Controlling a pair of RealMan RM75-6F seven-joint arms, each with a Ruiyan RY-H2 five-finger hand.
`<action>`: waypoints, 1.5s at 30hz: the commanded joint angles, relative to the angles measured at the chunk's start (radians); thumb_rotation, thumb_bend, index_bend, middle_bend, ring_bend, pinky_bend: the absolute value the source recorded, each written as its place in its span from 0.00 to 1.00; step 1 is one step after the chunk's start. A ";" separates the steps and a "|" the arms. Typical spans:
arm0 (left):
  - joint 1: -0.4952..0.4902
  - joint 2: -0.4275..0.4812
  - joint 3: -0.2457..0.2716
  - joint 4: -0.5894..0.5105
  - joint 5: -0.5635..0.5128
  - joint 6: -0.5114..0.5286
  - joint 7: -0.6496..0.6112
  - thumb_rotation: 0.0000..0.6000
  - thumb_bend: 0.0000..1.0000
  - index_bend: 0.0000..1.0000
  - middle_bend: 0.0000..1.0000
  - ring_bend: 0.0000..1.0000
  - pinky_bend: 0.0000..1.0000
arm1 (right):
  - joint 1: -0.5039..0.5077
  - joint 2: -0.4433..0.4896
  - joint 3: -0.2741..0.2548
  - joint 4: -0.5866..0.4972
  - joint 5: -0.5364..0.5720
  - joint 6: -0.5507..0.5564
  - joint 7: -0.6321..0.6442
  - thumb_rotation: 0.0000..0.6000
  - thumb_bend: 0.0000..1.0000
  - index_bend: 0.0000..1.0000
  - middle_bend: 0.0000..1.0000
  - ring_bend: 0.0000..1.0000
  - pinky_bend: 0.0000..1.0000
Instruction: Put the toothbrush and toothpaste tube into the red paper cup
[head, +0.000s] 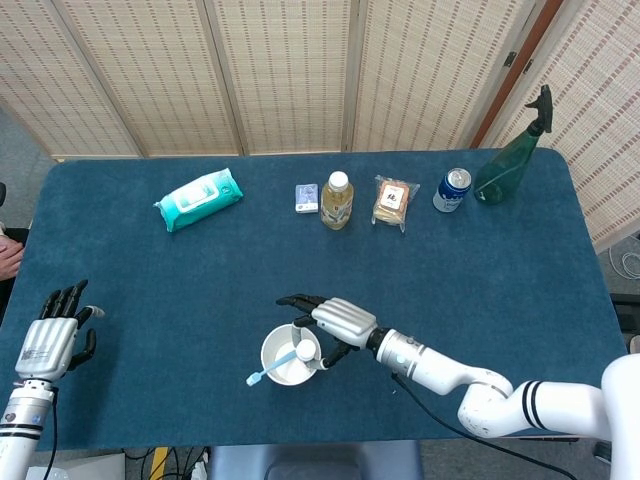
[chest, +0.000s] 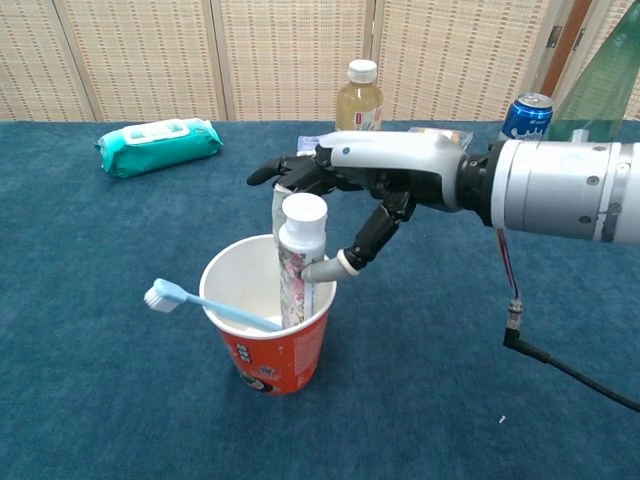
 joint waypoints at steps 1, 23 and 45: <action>0.001 0.000 0.000 0.000 0.000 0.001 0.000 1.00 0.60 0.35 0.00 0.00 0.00 | 0.000 -0.007 -0.003 0.009 0.001 -0.001 0.006 1.00 0.20 0.72 0.08 0.00 0.15; 0.005 0.001 -0.001 0.001 0.001 0.002 -0.004 1.00 0.60 0.35 0.00 0.00 0.00 | 0.004 -0.039 -0.022 0.060 -0.007 -0.008 0.062 1.00 0.19 0.70 0.07 0.00 0.15; 0.003 0.002 -0.003 -0.001 0.002 0.000 0.000 1.00 0.60 0.35 0.00 0.00 0.00 | 0.011 -0.049 -0.028 0.086 -0.023 0.005 0.113 1.00 0.10 0.35 0.05 0.00 0.15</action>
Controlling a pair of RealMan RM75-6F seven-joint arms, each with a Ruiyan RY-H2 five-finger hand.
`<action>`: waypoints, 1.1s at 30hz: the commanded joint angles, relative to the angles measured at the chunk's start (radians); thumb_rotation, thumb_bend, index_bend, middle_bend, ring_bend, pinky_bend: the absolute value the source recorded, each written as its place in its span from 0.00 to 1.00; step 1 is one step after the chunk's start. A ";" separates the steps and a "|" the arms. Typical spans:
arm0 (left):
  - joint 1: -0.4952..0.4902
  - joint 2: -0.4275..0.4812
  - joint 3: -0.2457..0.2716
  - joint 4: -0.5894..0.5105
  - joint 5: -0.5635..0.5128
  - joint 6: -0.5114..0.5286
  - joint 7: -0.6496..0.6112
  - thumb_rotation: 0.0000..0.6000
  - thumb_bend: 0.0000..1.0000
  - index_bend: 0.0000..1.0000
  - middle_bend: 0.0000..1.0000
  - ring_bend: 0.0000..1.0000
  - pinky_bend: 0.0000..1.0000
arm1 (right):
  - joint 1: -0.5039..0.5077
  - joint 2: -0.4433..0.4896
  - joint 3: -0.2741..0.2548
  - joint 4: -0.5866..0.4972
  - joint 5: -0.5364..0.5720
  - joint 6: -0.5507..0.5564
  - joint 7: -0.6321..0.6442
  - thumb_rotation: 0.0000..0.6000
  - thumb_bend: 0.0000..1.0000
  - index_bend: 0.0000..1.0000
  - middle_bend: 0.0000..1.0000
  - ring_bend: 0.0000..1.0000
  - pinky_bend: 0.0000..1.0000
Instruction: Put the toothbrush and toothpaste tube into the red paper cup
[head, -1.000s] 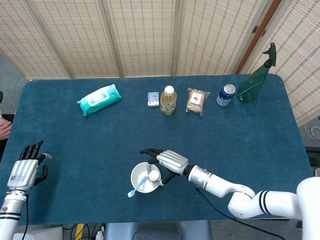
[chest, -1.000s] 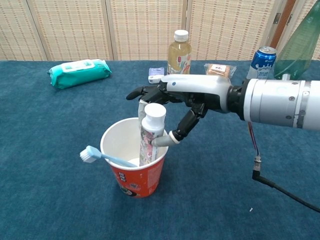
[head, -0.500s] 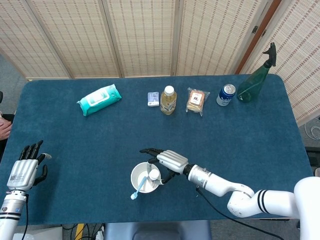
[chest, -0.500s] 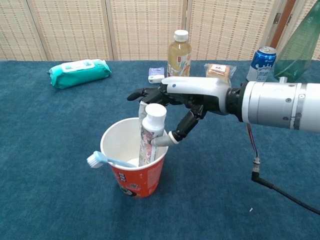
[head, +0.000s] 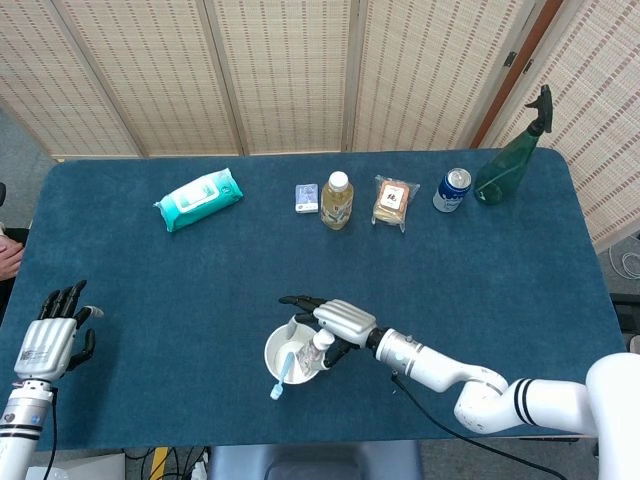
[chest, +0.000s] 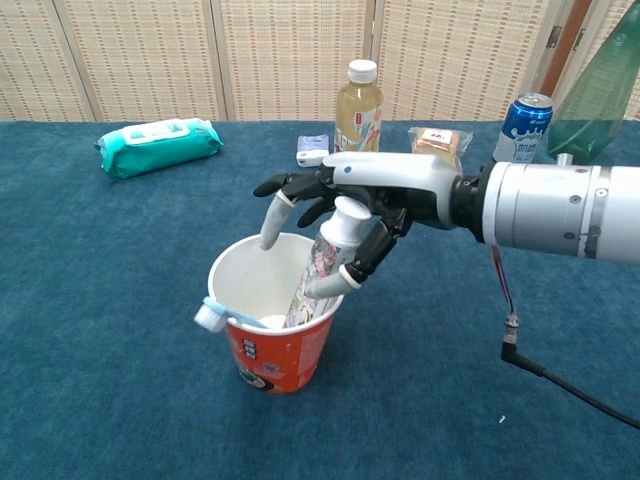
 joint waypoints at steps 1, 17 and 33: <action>-0.001 0.001 0.000 -0.001 0.000 -0.001 0.001 1.00 0.60 0.35 0.00 0.00 0.00 | 0.000 -0.001 0.000 0.002 -0.001 0.002 0.003 1.00 0.10 0.35 0.05 0.00 0.15; -0.002 0.002 -0.001 -0.004 0.000 -0.002 0.004 1.00 0.60 0.35 0.00 0.00 0.00 | 0.000 -0.004 0.013 0.008 -0.011 0.038 0.031 1.00 0.10 0.26 0.05 0.00 0.15; -0.007 0.012 -0.008 -0.029 0.004 0.008 0.022 1.00 0.60 0.35 0.00 0.00 0.00 | -0.021 0.170 0.057 -0.153 0.019 0.085 -0.072 1.00 0.07 0.04 0.02 0.00 0.15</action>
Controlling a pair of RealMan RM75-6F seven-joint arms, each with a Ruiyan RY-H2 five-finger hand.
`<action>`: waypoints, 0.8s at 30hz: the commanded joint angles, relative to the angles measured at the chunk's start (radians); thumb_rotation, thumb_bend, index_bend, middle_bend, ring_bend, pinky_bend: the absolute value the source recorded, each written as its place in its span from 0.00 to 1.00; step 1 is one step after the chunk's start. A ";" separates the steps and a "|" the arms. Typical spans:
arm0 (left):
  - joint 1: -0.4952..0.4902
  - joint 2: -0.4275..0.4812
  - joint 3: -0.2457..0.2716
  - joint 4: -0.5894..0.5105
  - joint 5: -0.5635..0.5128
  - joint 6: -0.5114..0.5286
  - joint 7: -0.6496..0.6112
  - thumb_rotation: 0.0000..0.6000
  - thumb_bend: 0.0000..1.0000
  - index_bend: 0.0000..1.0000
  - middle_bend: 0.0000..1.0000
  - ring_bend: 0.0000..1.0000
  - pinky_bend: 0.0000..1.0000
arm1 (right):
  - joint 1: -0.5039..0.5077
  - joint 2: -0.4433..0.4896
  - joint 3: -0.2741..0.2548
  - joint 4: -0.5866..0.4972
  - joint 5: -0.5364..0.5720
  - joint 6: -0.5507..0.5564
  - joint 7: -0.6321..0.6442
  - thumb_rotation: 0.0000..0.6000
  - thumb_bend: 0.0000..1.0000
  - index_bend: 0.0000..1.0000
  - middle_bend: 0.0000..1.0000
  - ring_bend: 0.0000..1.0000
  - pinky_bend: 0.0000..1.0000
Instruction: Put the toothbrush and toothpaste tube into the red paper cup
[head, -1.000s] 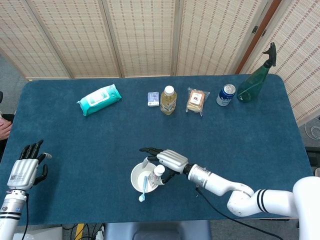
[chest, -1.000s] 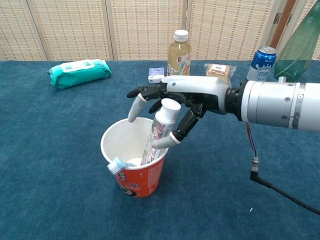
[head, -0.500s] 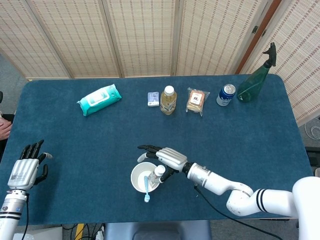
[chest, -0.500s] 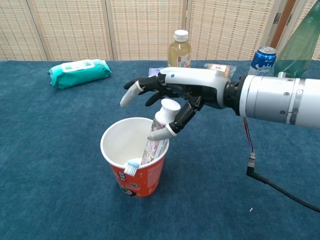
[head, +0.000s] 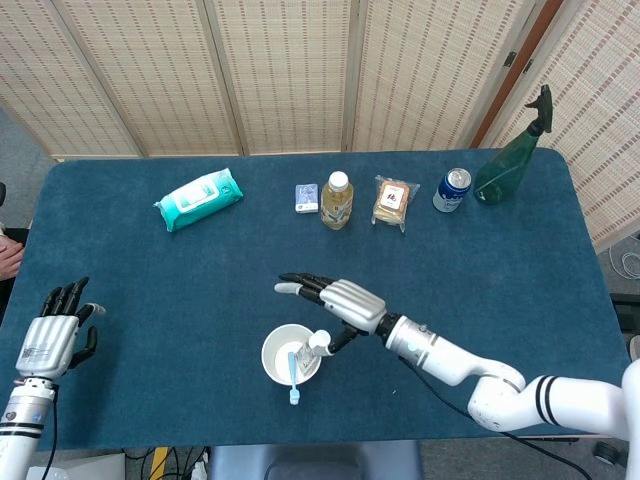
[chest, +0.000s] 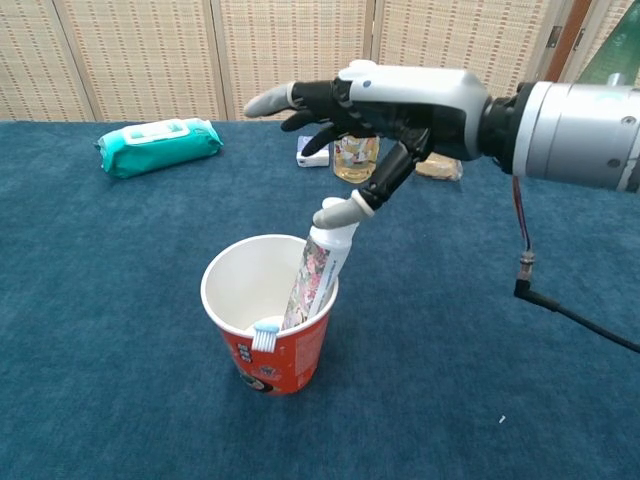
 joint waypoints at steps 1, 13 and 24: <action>-0.002 0.002 -0.001 -0.005 0.000 0.001 0.005 1.00 0.60 0.35 0.00 0.00 0.00 | -0.013 0.046 0.011 -0.043 0.016 0.012 -0.036 1.00 0.07 0.04 0.02 0.00 0.15; -0.008 0.020 -0.012 -0.042 -0.001 0.003 -0.004 1.00 0.60 0.35 0.00 0.00 0.00 | -0.080 0.254 0.013 -0.188 0.161 0.007 -0.294 1.00 0.07 0.04 0.02 0.00 0.15; -0.008 0.047 -0.020 -0.096 0.002 0.015 -0.022 1.00 0.60 0.35 0.00 0.00 0.00 | -0.200 0.380 -0.050 -0.282 0.319 0.106 -0.653 1.00 0.07 0.04 0.02 0.00 0.15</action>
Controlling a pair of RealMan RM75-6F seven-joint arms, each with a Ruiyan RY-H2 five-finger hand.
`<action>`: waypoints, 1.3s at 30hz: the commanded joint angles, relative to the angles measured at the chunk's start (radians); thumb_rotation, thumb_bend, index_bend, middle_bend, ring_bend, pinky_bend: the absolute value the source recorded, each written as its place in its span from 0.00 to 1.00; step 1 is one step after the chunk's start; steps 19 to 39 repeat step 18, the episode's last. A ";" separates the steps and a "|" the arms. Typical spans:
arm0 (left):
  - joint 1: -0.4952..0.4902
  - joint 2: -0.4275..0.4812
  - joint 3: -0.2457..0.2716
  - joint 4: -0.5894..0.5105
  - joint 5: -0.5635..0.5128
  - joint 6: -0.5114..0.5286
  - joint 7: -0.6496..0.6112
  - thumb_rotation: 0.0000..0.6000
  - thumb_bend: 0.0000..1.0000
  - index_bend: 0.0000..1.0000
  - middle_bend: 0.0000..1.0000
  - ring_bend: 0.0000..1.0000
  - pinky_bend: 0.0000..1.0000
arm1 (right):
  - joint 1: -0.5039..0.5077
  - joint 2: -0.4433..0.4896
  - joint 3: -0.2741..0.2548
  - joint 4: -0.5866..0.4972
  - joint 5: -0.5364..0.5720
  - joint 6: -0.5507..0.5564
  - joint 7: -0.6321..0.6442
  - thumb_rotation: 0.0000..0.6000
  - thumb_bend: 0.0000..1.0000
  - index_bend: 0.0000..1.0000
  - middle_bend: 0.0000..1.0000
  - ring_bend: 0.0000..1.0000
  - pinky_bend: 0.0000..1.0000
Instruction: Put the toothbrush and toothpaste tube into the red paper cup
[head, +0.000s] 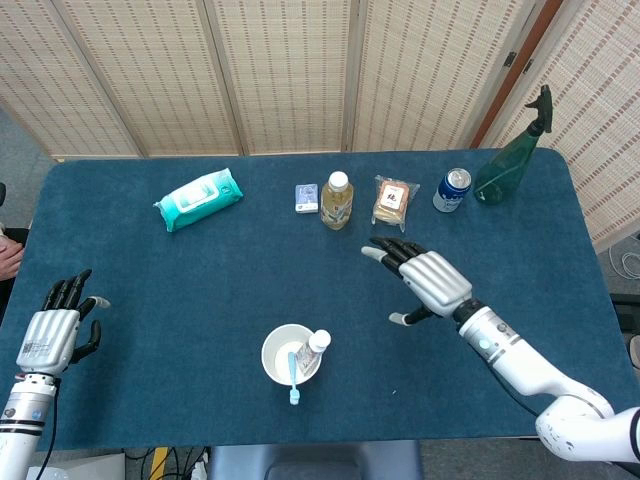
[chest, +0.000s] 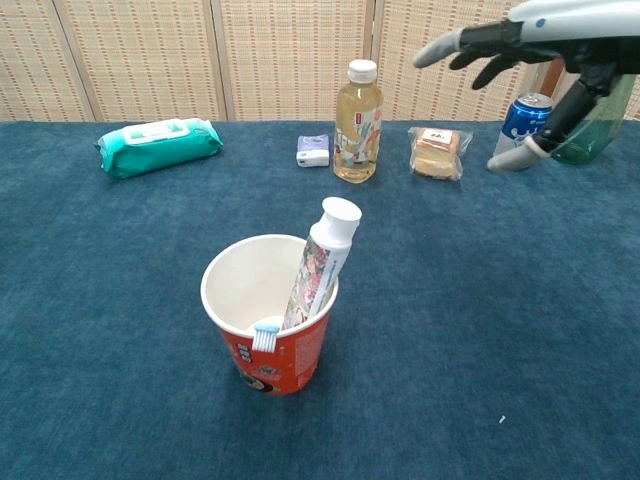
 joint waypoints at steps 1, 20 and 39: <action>0.001 0.005 -0.001 -0.010 0.001 0.003 -0.002 1.00 0.60 0.35 0.00 0.00 0.00 | -0.064 0.034 -0.035 -0.028 0.049 0.080 -0.148 1.00 0.07 0.04 0.02 0.00 0.15; 0.012 0.042 -0.006 -0.057 -0.018 0.017 -0.010 1.00 0.60 0.35 0.00 0.00 0.00 | -0.308 -0.057 -0.108 0.015 0.019 0.350 -0.301 1.00 0.07 0.04 0.02 0.00 0.15; 0.012 0.042 -0.006 -0.057 -0.018 0.017 -0.010 1.00 0.60 0.35 0.00 0.00 0.00 | -0.308 -0.057 -0.108 0.015 0.019 0.350 -0.301 1.00 0.07 0.04 0.02 0.00 0.15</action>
